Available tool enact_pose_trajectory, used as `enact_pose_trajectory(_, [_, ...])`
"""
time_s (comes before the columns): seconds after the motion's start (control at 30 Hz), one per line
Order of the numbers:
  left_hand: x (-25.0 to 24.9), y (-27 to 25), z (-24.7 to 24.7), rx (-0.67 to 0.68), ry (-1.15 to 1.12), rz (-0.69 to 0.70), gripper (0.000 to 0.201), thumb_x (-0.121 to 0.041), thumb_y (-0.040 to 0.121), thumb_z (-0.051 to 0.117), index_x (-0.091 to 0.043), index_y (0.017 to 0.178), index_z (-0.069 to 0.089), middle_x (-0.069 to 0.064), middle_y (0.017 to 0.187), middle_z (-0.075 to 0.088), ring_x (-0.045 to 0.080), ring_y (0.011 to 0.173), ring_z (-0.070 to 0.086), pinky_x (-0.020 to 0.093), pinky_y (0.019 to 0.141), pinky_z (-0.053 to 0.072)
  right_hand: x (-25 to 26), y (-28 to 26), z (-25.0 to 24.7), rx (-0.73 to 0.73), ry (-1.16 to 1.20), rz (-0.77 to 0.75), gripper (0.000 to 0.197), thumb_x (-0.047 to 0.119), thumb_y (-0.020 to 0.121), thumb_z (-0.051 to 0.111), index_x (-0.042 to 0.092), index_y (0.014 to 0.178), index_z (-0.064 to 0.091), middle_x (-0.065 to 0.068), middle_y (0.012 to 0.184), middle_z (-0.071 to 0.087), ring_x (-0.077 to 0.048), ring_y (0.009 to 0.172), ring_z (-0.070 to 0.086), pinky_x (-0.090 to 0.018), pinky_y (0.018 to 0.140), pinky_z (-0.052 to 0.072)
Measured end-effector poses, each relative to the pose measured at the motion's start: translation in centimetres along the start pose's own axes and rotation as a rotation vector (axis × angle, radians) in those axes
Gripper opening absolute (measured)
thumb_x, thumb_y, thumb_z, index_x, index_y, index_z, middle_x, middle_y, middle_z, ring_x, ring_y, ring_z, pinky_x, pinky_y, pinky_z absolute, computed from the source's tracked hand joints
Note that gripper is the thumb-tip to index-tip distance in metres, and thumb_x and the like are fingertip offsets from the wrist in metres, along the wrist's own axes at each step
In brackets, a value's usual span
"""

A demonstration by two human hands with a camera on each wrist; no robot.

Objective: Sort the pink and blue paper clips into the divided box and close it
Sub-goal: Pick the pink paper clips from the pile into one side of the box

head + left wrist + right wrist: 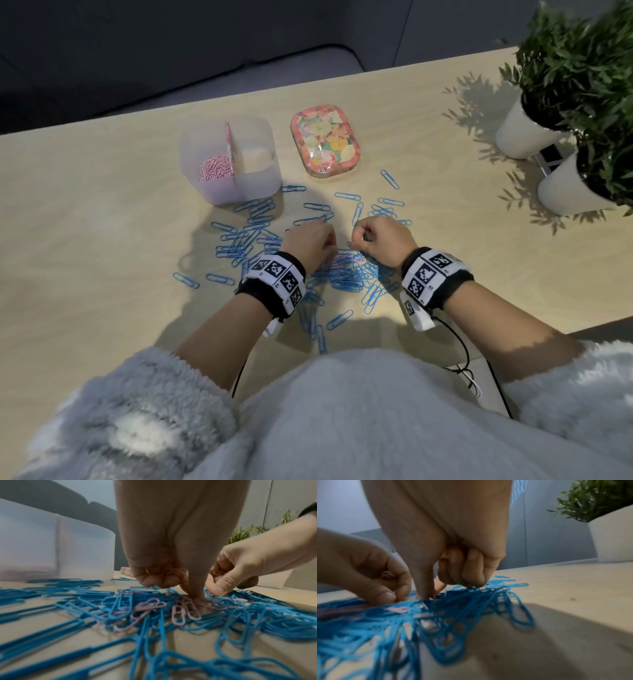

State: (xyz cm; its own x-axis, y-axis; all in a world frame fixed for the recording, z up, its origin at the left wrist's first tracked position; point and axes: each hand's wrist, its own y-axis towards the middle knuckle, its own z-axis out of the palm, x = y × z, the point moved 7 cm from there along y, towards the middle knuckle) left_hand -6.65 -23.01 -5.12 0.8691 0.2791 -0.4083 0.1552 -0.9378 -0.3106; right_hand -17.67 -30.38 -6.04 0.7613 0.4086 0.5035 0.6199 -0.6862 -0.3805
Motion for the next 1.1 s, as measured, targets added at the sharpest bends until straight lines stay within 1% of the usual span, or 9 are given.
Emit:
enact_pose_trajectory(0.13, [0.7, 0.3, 0.2, 0.006, -0.121, -0.015, 0.016, -0.016, 0.089, 0.052, -0.005, 0.097, 0.059, 0.016, 0.109, 0.06, 0.031, 0.104, 0.054, 0.036, 0.089, 0.041, -1.2, 0.7, -0.4, -0.002, 0.25, 0.061, 0.023, 0.027, 0.078, 0.066, 0.022, 0.059, 0.054, 0.008, 0.054, 0.06, -0.015, 0.058, 0.053, -0.034, 0.069, 0.046])
enact_pose_trajectory(0.27, [1.6, 0.4, -1.5, -0.059, -0.428, -0.078, 0.008, -0.012, 0.092, 0.049, -0.007, 0.088, 0.054, 0.01, 0.082, 0.057, 0.019, 0.074, 0.05, 0.025, 0.065, 0.033, -2.1, 0.3, -2.4, -0.099, 0.693, 0.124, 0.028, 0.007, 0.085, 0.059, 0.018, 0.06, 0.054, -0.012, 0.067, 0.058, -0.009, 0.049, 0.049, -0.021, 0.049, 0.041])
enact_pose_trajectory(0.37, [2.4, 0.2, -2.1, -0.043, -0.827, -0.171, 0.017, -0.008, 0.094, 0.048, -0.012, 0.077, 0.048, 0.002, 0.068, 0.052, 0.002, 0.048, 0.051, 0.021, 0.048, 0.041, -3.2, -0.2, -2.6, -0.087, 1.052, 0.227, 0.023, 0.004, 0.088, 0.052, 0.011, 0.066, 0.053, -0.003, 0.049, 0.051, -0.006, 0.036, 0.042, -0.012, 0.033, 0.025])
enact_pose_trajectory(0.5, [2.6, -0.5, -2.1, 0.028, -1.148, -0.247, 0.015, 0.001, 0.095, 0.041, -0.01, 0.088, 0.048, 0.007, 0.07, 0.055, 0.003, 0.042, 0.055, 0.019, 0.048, 0.045, -3.1, -1.4, -2.0, 0.035, 1.264, 0.283, 0.019, -0.001, 0.091, 0.046, 0.006, 0.077, 0.055, 0.0, 0.047, 0.06, -0.007, 0.039, 0.051, -0.015, 0.035, 0.033])
enact_pose_trajectory(0.67, [2.8, -0.9, -1.6, 0.059, -0.835, -0.277, 0.022, -0.012, 0.091, 0.047, -0.016, 0.069, 0.049, 0.002, 0.063, 0.045, 0.016, 0.056, 0.045, 0.025, 0.053, 0.033, -2.4, -2.0, -0.2, 0.12, 1.2, 0.344, 0.025, 0.012, 0.094, 0.041, 0.012, 0.072, 0.052, -0.004, 0.06, 0.043, -0.009, 0.034, 0.04, -0.014, 0.037, 0.023])
enact_pose_trajectory(0.77, [2.2, -1.4, -0.8, 0.028, -0.263, -0.161, 0.019, -0.031, 0.083, 0.061, -0.019, 0.07, 0.052, -0.001, 0.073, 0.055, 0.021, 0.073, 0.052, 0.028, 0.067, 0.038, -1.2, -1.8, 0.6, 0.084, 0.809, 0.134, 0.028, 0.019, 0.088, 0.06, 0.015, 0.062, 0.05, -0.007, 0.056, 0.043, -0.009, 0.035, 0.035, -0.015, 0.037, 0.025])
enact_pose_trajectory(0.83, [1.7, -1.7, 0.0, 0.008, -0.109, -0.114, 0.021, -0.038, 0.082, 0.062, -0.017, 0.082, 0.058, 0.002, 0.088, 0.062, 0.023, 0.087, 0.057, 0.032, 0.075, 0.044, -0.2, -1.7, 1.1, 0.071, 0.517, -0.021, 0.029, 0.017, 0.08, 0.07, 0.019, 0.059, 0.05, -0.004, 0.057, 0.05, -0.011, 0.047, 0.041, -0.021, 0.05, 0.035])
enact_pose_trajectory(0.97, [1.1, -1.5, 0.7, 0.012, -0.027, -0.081, 0.023, -0.034, 0.086, 0.058, -0.014, 0.095, 0.061, 0.008, 0.103, 0.065, 0.028, 0.098, 0.059, 0.035, 0.081, 0.046, 0.2, -1.7, 1.8, 0.098, 0.119, -0.065, 0.019, 0.021, 0.076, 0.073, 0.02, 0.067, 0.056, 0.0, 0.057, 0.054, -0.017, 0.057, 0.049, -0.029, 0.062, 0.039])
enact_pose_trajectory(1.1, [1.5, -1.3, -0.1, -0.032, -0.175, -0.074, 0.021, -0.028, 0.087, 0.059, -0.008, 0.091, 0.064, 0.008, 0.086, 0.063, 0.029, 0.087, 0.058, 0.032, 0.073, 0.04, -0.3, -1.7, 0.9, 0.074, 0.337, -0.043, 0.024, 0.012, 0.083, 0.066, 0.015, 0.063, 0.054, -0.008, 0.059, 0.054, -0.011, 0.048, 0.044, -0.021, 0.05, 0.037])
